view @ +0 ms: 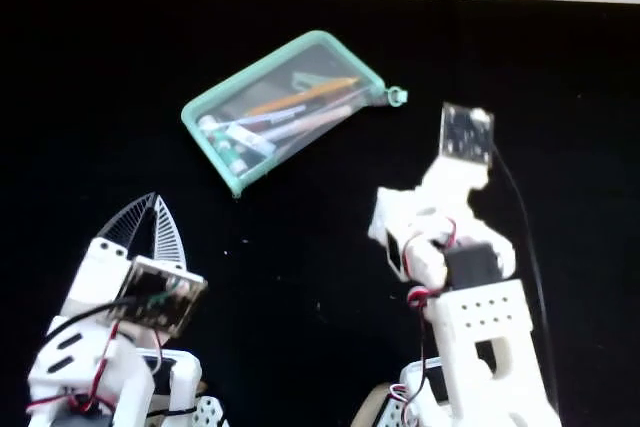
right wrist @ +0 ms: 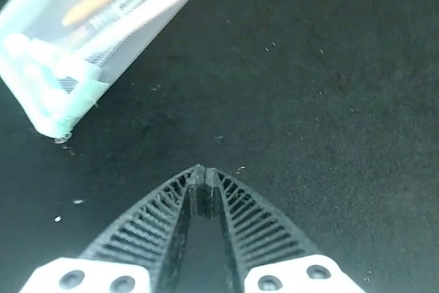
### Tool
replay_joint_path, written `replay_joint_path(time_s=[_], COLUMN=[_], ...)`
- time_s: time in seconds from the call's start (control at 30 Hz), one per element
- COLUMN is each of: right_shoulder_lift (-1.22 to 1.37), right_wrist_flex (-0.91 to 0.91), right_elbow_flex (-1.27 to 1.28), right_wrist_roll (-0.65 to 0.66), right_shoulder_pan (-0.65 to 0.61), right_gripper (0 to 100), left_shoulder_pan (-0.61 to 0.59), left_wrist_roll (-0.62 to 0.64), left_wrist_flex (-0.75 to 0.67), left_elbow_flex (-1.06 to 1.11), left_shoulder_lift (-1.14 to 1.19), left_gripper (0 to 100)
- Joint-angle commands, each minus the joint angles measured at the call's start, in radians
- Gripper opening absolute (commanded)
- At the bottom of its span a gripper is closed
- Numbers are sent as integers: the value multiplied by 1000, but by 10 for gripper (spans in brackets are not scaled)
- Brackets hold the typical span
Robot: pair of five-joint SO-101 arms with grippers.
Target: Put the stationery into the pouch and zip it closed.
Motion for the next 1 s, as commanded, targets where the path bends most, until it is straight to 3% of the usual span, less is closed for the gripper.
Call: replay_joint_path(time_s=[0.0, 0.33, 0.57, 0.67, 0.73, 0.97], right_shoulder_lift=[-119, -337, -527, -642, -713, -874], right_wrist_flex=[-97, -257, -257, -252, -239, 61], right_elbow_flex=[145, 513, 720, 805, 855, 855], right_wrist_roll=[-8, -5, 242, 301, 310, 316], right_shoulder_pan=[10, 5, 7, 7, 7, 5], right_gripper=[6, 6, 6, 6, 6, 6], left_shoulder_pan=[-12, -21, -242, -321, -364, -409], left_wrist_roll=[8, 9, 8, 18, 81, 315], left_wrist_flex=[-6, -11, -244, -282, -282, -256], left_elbow_flex=[30, 280, 538, 605, 628, 693], left_shoulder_lift=[-8, -8, -8, -8, -8, -7], left_gripper=[7, 8, 9, 9, 10, 10])
